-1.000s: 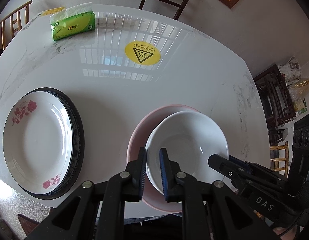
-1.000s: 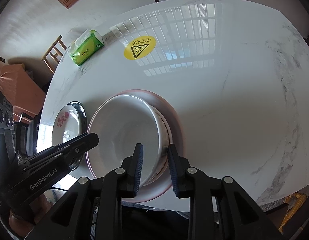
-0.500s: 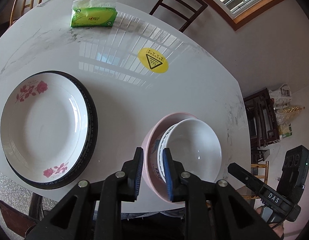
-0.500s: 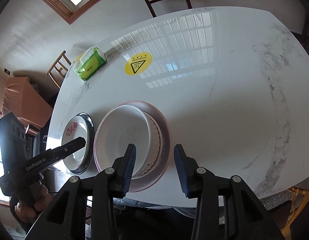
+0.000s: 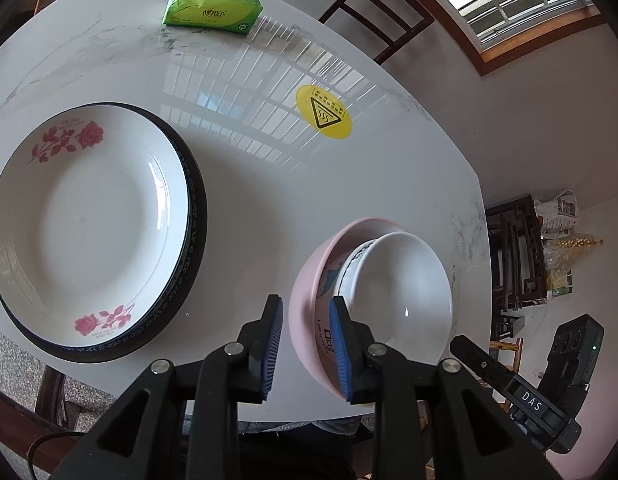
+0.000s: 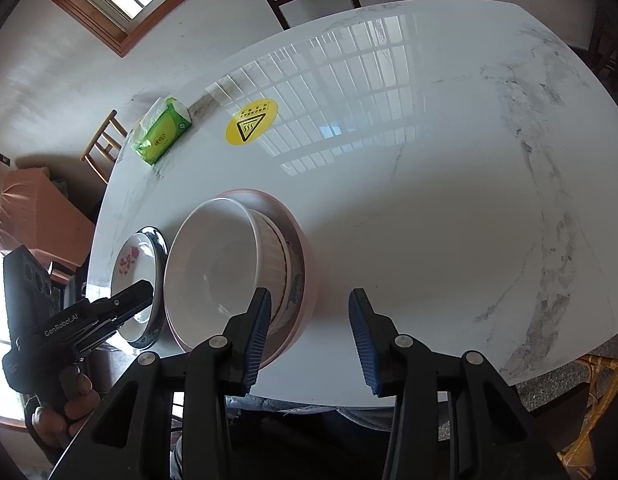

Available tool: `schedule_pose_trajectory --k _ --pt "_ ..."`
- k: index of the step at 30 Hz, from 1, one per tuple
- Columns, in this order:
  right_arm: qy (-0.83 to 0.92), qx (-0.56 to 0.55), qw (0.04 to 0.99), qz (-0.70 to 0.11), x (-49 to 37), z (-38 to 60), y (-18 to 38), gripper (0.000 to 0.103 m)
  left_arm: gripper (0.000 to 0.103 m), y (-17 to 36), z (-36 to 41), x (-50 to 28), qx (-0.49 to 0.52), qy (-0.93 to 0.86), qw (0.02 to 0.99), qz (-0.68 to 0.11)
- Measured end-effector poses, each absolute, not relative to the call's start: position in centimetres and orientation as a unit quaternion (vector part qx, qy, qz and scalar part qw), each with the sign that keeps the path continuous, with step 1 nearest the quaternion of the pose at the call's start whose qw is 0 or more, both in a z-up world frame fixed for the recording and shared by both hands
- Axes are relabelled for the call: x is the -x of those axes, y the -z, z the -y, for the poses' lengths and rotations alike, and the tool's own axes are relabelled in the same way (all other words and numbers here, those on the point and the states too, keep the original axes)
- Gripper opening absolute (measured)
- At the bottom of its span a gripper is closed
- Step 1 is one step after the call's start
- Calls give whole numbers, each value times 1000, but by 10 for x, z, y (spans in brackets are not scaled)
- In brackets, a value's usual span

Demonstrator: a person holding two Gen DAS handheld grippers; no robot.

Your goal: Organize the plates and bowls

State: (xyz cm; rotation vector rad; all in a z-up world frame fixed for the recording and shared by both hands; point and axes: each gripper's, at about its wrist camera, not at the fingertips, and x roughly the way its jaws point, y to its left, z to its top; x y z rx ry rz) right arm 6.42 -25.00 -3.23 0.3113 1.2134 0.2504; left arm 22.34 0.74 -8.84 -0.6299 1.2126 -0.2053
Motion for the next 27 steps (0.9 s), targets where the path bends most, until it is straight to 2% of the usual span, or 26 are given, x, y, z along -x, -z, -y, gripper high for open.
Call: schedule_pose_trajectory --k 27 --pt "-78 -133 799 -581 -79 241 62 39 25 113 5 -235 282 78 759 -582"
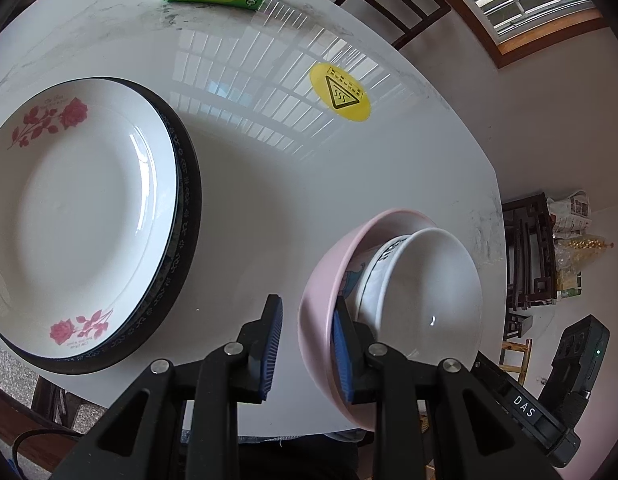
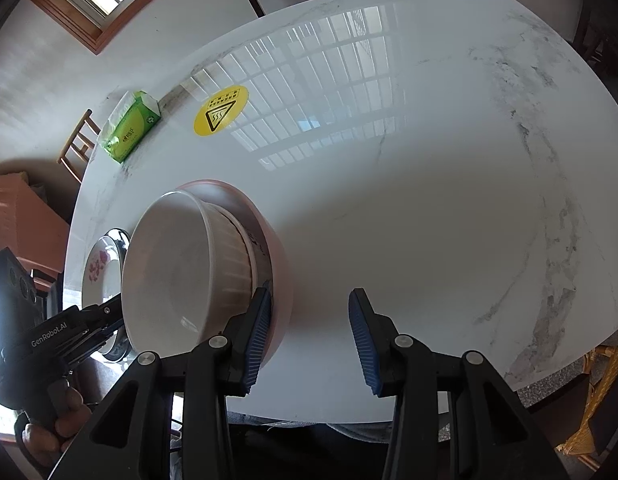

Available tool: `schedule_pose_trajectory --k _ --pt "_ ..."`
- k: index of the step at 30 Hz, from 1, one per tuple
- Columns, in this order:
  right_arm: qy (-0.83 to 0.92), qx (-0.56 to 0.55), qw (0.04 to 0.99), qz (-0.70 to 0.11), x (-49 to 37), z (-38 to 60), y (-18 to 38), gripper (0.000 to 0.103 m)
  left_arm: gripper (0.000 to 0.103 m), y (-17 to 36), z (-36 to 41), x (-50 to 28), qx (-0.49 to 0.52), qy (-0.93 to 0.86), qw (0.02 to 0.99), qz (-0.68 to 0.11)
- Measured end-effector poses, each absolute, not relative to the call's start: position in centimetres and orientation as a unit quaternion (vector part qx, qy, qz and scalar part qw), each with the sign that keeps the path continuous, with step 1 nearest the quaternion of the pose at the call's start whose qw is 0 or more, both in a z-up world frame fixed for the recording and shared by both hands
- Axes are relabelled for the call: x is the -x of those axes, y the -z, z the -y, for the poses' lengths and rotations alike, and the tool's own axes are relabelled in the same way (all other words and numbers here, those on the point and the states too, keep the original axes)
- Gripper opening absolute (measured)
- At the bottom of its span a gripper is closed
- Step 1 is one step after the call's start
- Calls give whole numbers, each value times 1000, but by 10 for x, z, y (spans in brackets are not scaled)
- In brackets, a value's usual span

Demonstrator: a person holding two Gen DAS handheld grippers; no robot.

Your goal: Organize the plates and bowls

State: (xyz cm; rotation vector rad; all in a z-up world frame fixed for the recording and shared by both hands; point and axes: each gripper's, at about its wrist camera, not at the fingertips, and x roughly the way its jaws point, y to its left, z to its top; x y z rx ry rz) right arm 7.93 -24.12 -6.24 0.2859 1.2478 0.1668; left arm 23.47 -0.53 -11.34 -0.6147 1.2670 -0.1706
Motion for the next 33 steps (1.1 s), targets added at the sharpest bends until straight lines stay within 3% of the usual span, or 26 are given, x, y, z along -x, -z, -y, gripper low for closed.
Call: schedule_pose_trajectory --k 21,33 --pt "-74 -110 798 -587 -88 231 76 37 25 122 19 -241 268 67 760 -588" --pt "-67 -108 798 -589 -86 234 77 43 22 117 22 -237 252 60 774 -578"
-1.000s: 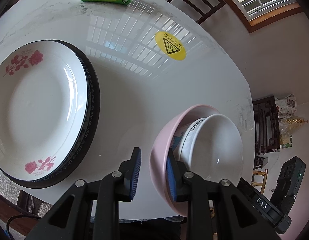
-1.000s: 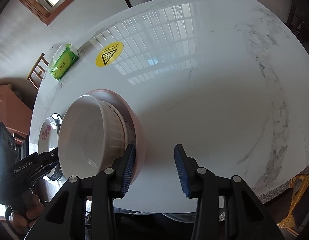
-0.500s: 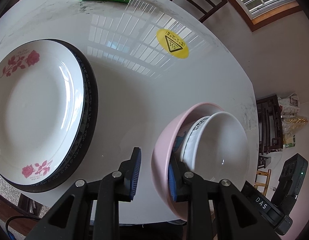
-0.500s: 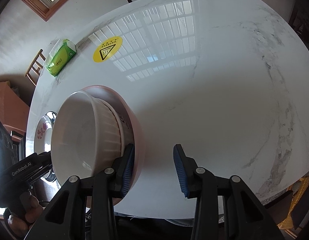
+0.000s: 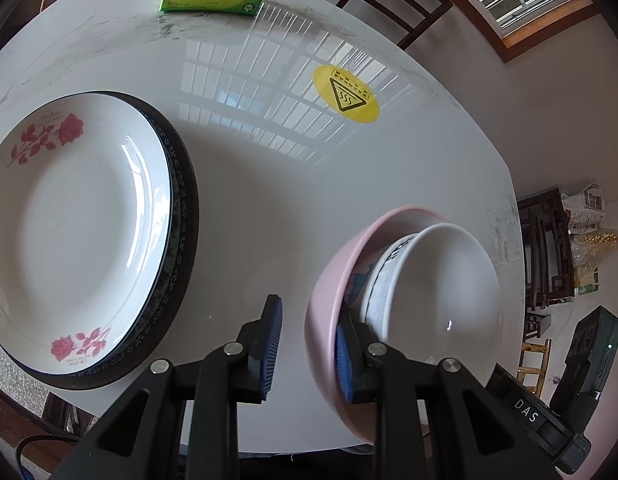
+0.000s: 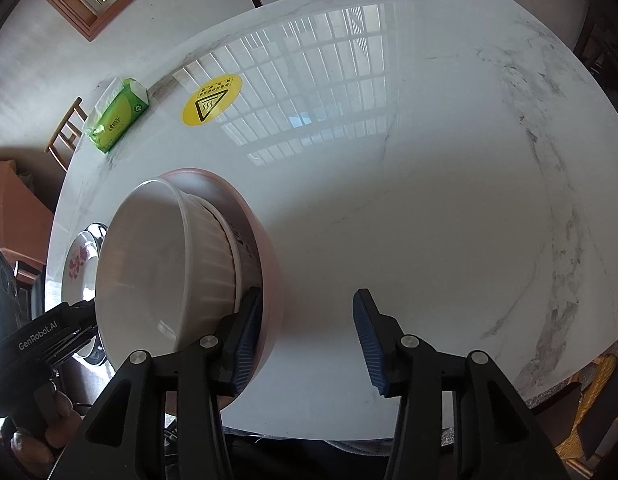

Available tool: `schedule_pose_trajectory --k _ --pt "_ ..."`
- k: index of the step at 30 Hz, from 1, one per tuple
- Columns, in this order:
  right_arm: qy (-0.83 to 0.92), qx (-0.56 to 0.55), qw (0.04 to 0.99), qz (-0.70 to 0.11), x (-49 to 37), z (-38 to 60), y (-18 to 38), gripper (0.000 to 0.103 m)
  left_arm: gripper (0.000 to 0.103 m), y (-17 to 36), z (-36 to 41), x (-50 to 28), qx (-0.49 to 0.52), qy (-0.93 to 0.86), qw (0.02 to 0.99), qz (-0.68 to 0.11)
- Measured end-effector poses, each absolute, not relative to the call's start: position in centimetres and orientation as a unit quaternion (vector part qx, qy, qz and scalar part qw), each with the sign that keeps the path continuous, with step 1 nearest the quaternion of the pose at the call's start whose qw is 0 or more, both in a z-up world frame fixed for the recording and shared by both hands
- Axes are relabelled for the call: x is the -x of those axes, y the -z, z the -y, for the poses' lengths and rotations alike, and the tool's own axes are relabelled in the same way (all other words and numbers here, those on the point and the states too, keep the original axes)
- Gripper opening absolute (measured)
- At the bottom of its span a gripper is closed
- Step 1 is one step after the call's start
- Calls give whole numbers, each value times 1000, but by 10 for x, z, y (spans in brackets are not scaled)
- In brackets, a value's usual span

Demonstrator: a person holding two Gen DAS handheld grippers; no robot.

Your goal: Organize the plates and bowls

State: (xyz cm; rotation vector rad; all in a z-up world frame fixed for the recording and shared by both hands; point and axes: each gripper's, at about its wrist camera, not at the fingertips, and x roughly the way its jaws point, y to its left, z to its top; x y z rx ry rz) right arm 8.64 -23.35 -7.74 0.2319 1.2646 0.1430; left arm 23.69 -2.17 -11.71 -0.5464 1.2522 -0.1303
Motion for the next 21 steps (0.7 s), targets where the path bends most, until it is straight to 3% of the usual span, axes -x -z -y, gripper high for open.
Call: schedule_pose_trajectory --k 4,8,18,21 --pt "-68 -105 800 -586 -86 233 77 43 21 116 24 -236 243 60 778 -576" --pt "-71 -98 805 -580 -84 231 75 39 11 117 25 -238 249 73 778 -572" --pt "-90 -110 810 -569 -85 224 70 12 10 118 26 -238 242 81 781 -570" --pt "-86 -111 812 -566 -85 223 69 12 10 118 27 -237 239 79 782 -570"
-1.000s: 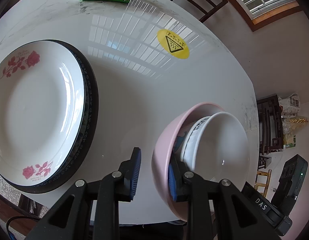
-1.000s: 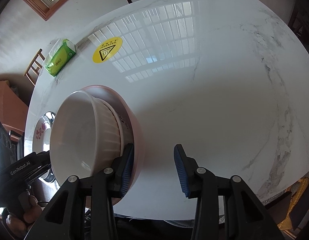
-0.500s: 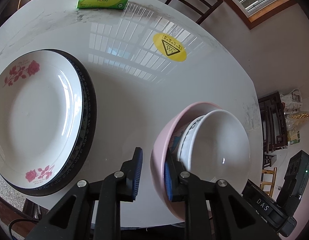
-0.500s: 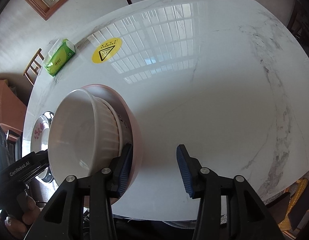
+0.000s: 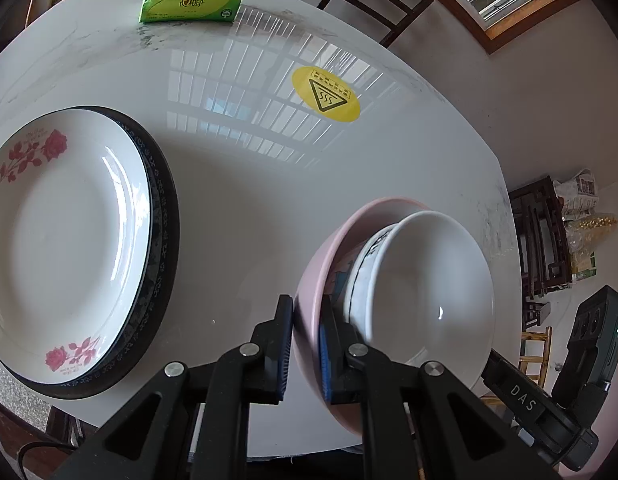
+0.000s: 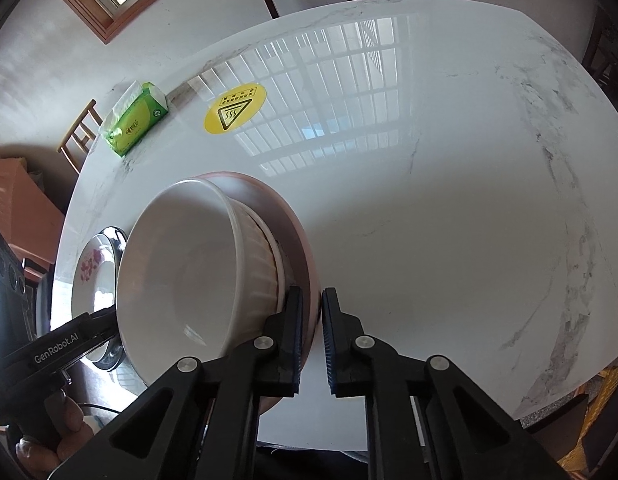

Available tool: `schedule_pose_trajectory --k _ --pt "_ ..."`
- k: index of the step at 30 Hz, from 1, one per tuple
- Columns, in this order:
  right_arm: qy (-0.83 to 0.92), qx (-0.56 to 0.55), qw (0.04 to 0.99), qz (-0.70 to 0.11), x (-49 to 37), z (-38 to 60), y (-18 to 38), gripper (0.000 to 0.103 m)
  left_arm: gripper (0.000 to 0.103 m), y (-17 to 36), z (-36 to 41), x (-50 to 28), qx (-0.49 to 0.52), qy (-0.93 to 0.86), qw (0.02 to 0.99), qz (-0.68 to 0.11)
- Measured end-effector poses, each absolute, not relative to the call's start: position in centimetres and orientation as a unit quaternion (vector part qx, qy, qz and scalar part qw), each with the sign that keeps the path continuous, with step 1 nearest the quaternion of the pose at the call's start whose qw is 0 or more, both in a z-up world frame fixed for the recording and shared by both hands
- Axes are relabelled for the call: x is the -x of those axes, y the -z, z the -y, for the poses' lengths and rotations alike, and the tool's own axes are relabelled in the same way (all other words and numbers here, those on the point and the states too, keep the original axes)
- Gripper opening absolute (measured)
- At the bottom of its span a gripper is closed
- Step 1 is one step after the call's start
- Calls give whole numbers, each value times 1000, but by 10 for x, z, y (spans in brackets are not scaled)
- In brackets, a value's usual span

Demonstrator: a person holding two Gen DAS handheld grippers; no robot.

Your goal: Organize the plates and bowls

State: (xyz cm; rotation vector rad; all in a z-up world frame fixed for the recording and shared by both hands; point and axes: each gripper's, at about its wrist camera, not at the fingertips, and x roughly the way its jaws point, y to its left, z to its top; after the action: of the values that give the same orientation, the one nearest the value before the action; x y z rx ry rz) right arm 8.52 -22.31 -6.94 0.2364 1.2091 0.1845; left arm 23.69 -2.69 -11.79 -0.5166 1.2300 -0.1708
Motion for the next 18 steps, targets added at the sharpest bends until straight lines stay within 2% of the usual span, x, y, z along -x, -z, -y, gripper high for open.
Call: schedule_pose_trajectory --k 18 --pt "-87 -128 811 -565 -87 223 65 12 10 108 25 -237 233 79 791 -561"
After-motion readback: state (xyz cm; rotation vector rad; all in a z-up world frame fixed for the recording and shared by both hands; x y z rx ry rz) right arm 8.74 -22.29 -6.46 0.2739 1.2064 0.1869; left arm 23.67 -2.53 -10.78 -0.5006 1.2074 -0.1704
